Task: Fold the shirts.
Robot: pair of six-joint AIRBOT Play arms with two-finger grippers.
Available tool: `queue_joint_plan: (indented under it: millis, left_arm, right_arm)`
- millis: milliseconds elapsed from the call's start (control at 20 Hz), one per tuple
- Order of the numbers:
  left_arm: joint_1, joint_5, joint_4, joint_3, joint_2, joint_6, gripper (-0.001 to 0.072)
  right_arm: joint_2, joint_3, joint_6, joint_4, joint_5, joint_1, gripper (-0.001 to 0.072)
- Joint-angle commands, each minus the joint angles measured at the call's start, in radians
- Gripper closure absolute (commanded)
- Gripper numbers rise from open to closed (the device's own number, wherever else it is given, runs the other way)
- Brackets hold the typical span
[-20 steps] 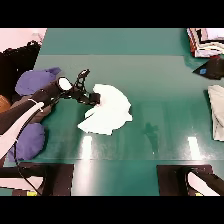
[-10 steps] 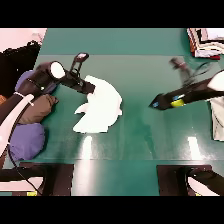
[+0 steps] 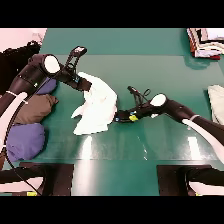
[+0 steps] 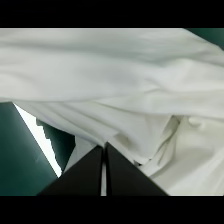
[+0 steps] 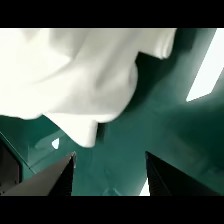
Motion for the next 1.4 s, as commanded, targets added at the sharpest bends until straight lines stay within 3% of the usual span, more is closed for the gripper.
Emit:
queue_joint_plan:
  millis: [0, 150, 200, 250, 300, 400, 700, 1150, 1350]
  left_arm:
    - [-0.001, -0.012, 0.004, 0.002, 0.001, 0.001, 0.0684]
    - [-0.001, -0.02, 0.004, 0.002, 0.001, 0.001, 0.0684]
    - [-0.001, -0.026, 0.005, 0.002, 0.001, 0.001, 0.0683]
    - [-0.001, -0.035, 0.007, 0.002, 0.001, 0.001, 0.0684]
    - [-0.001, -0.048, 0.017, 0.003, 0.002, 0.0, 0.0684]
    - [0.0, -0.053, 0.064, 0.004, 0.029, -0.008, 0.0684]
    - [-0.001, -0.081, 0.218, 0.092, 0.266, -0.005, 0.0684]
    - [-0.001, -0.014, 0.22, 0.177, 0.506, 0.038, 0.0684]
    - [-0.001, -0.018, 0.22, 0.269, 0.521, 0.082, 0.0684]
  right_arm:
    - [-0.126, 0.071, -0.05, 0.099, -0.064, 0.05, 0.0202]
    - [-0.196, 0.138, -0.05, 0.098, -0.063, 0.069, 0.0286]
    - [-0.21, 0.147, -0.05, 0.097, -0.06, 0.069, 0.0397]
    - [-0.211, 0.146, -0.05, 0.09, -0.06, 0.068, 0.0619]
    - [-0.206, 0.146, -0.049, 0.07, -0.054, 0.06, 0.0694]
    - [-0.164, 0.146, -0.034, -0.006, -0.024, 0.031, 0.0695]
    - [0.168, 0.146, 0.177, -0.443, 0.15, -0.204, 0.0696]
    - [0.602, 0.165, 0.153, -0.486, 0.18, -0.56, 0.0696]
    - [0.676, 0.32, 0.114, -0.489, 0.192, -0.629, 0.0696]
